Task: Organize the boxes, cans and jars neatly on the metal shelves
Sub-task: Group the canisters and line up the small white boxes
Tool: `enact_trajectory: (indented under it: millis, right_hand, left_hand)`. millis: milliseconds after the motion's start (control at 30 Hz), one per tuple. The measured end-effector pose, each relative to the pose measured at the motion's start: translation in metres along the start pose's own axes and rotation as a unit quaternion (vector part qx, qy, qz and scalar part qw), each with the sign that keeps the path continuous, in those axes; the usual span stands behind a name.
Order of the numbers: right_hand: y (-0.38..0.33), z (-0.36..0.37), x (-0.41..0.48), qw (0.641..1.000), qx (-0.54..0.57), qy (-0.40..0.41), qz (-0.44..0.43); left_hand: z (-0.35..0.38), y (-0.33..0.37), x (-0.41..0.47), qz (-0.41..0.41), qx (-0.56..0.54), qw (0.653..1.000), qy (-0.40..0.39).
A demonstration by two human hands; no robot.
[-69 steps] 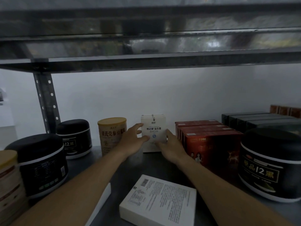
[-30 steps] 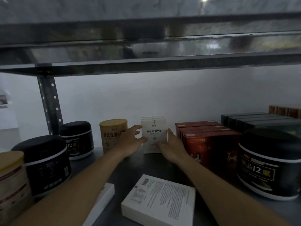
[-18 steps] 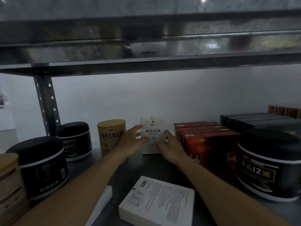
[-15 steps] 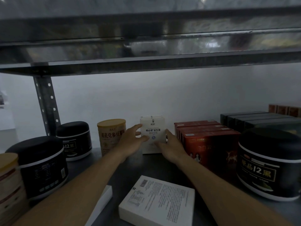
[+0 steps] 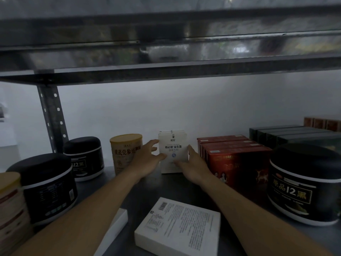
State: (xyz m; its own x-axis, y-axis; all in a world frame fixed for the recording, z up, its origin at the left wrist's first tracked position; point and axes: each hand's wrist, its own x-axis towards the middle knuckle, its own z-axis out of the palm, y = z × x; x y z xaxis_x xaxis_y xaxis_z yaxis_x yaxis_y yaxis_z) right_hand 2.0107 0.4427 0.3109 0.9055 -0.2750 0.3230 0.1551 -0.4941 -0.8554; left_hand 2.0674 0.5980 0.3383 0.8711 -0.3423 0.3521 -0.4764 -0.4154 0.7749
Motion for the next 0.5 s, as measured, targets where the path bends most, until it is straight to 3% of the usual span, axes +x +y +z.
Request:
enact_trajectory:
  millis: [500]
  right_hand:
    - [-0.0061,-0.003,-0.0066,1.0,-0.023,0.006,-0.001]
  left_hand:
    - [-0.0004,-0.0026,0.0018,-0.007,0.021,1.0,0.02]
